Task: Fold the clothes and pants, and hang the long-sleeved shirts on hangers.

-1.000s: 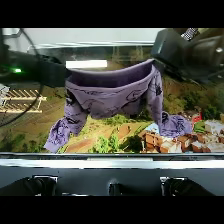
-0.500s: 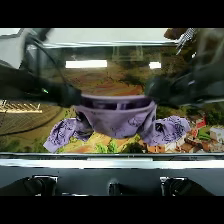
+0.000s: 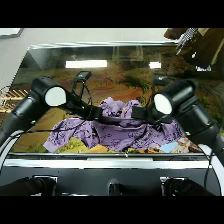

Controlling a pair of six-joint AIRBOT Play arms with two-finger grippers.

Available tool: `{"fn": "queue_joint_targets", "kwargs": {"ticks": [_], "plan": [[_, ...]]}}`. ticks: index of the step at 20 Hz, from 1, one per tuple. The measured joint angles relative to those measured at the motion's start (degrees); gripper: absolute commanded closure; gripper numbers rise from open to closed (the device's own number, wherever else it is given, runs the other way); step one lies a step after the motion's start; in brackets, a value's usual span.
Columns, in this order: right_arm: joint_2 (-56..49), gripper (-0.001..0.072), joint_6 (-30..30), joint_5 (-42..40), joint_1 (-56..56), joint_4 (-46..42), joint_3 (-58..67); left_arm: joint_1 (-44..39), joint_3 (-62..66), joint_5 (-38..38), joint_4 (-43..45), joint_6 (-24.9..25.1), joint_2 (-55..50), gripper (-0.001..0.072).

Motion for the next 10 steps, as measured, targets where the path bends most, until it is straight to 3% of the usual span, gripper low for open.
{"fn": "queue_joint_targets", "kwargs": {"ticks": [10], "plan": [[-2.89, 0.0665, 5.77, -14.62, 0.0, 3.54, -7.19, 3.8, -1.81, 3.52, -1.29, 3.13, -3.8, 0.0685]]}}
